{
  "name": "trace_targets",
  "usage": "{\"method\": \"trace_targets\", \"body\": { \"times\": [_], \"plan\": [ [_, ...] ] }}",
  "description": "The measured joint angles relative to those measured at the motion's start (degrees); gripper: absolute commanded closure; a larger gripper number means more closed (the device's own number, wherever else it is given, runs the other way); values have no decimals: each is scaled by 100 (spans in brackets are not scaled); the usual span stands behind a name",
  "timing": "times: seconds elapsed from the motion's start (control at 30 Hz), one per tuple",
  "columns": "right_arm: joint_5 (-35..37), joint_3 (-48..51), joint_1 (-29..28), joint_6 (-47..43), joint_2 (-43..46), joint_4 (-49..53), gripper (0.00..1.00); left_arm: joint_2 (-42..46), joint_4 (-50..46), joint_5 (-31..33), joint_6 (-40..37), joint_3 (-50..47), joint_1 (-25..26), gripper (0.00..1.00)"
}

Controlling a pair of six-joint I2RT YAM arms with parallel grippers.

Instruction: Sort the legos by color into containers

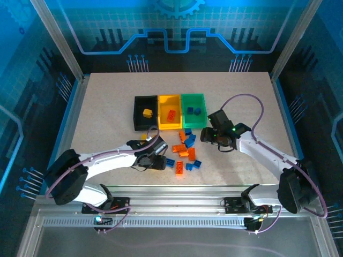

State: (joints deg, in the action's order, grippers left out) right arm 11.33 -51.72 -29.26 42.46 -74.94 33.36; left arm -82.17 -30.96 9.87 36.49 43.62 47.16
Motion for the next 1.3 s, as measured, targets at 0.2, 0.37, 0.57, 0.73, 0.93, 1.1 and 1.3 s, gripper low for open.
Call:
{"method": "trace_targets", "body": {
  "times": [0.2, 0.37, 0.57, 0.73, 0.93, 1.1, 1.3],
  "plan": [
    [2, 15, 9, 15, 68, 4, 35, -260, 105, 133, -9, 0, 0, 52],
    [0, 31, 26, 20, 109, 2, 35, -203, 111, 195, -17, 0, 0, 66],
    [-2, 31, 81, 22, 111, 0, 35, 396, -129, 238, 11, 24, -2, 70],
    [-2, 31, 98, 50, 111, 0, 35, 857, -435, 240, -68, 529, -380, 69],
    [2, 31, 160, 87, 111, 0, 35, 621, -361, 466, -411, 1683, -1567, 70],
    [0, 188, 175, 122, 120, -37, 35, -501, -26, 756, -658, 2549, -2186, 71],
    [0, 304, 251, 127, 247, 24, 34, -1919, 37, 992, -708, 3364, -2634, 67]
  ]
}}
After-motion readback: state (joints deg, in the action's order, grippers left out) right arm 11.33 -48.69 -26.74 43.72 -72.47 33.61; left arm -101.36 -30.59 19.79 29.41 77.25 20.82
